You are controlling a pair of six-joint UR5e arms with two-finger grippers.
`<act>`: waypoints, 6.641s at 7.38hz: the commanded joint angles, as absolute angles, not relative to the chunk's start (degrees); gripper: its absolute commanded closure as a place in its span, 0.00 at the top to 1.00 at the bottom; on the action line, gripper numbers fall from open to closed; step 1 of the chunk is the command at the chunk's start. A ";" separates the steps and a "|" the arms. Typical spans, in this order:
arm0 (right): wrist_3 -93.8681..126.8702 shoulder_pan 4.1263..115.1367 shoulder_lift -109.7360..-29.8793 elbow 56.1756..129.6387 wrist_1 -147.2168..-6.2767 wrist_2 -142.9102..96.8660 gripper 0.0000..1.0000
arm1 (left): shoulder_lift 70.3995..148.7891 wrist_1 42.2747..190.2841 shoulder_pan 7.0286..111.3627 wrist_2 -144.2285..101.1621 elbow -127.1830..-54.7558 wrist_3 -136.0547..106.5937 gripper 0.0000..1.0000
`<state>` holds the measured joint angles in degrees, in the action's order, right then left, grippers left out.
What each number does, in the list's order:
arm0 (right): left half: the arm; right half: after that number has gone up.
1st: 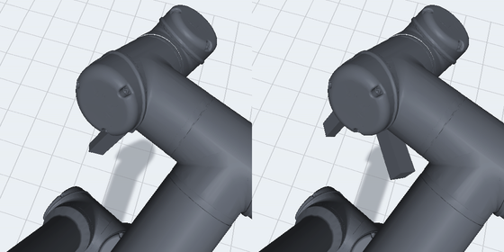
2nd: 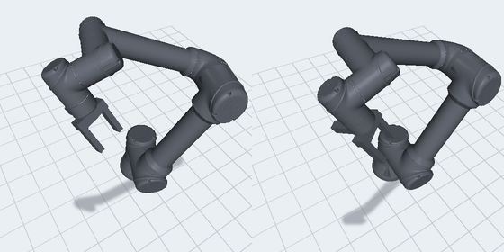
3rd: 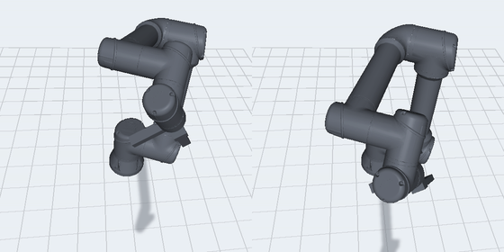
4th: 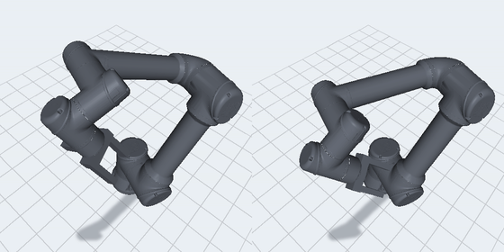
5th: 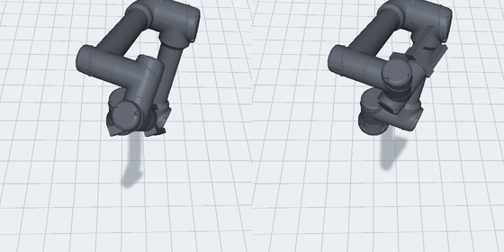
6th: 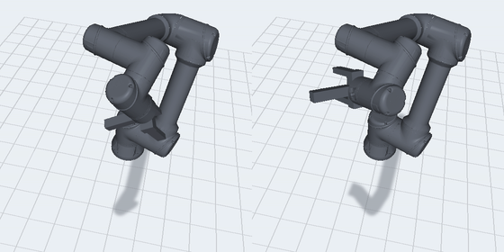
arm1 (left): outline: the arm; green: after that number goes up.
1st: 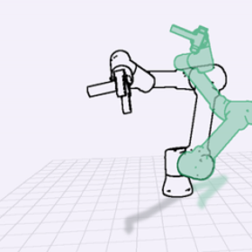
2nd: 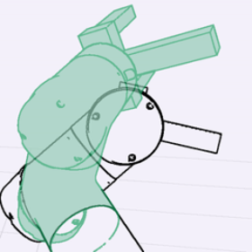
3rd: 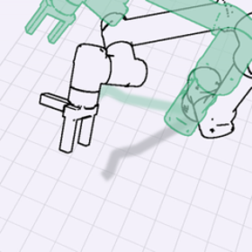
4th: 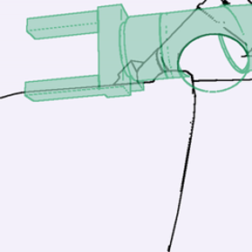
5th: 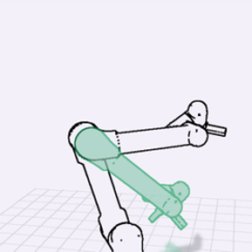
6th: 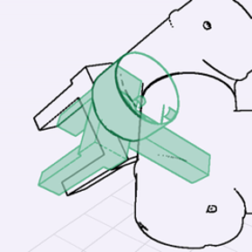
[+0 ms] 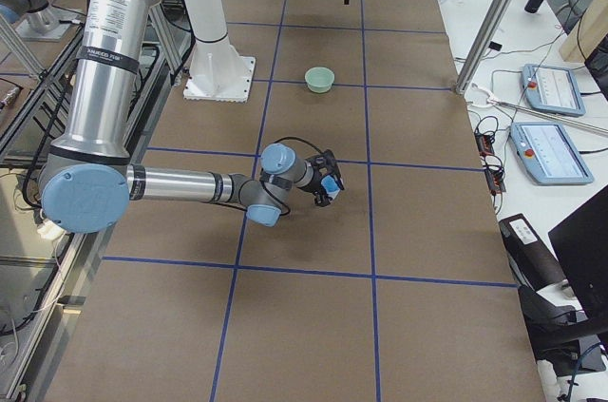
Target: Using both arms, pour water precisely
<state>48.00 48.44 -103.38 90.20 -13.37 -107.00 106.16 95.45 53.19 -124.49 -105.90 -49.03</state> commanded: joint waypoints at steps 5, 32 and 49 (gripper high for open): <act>47.90 50.01 -104.59 83.24 -4.93 -107.67 0.00 | 106.17 95.45 53.09 -124.37 -105.91 -49.04 0.99; 21.97 79.10 -94.13 85.87 -40.87 -134.47 1.00 | 131.92 95.89 28.48 -115.05 -88.95 -76.20 0.65; 4.77 81.47 -84.11 91.49 -75.22 -132.36 1.00 | 97.06 98.26 58.35 -132.28 -103.36 -28.96 0.00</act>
<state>8.87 80.48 -84.67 91.45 -72.10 -132.67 102.11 97.81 55.61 -131.99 -103.58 -36.63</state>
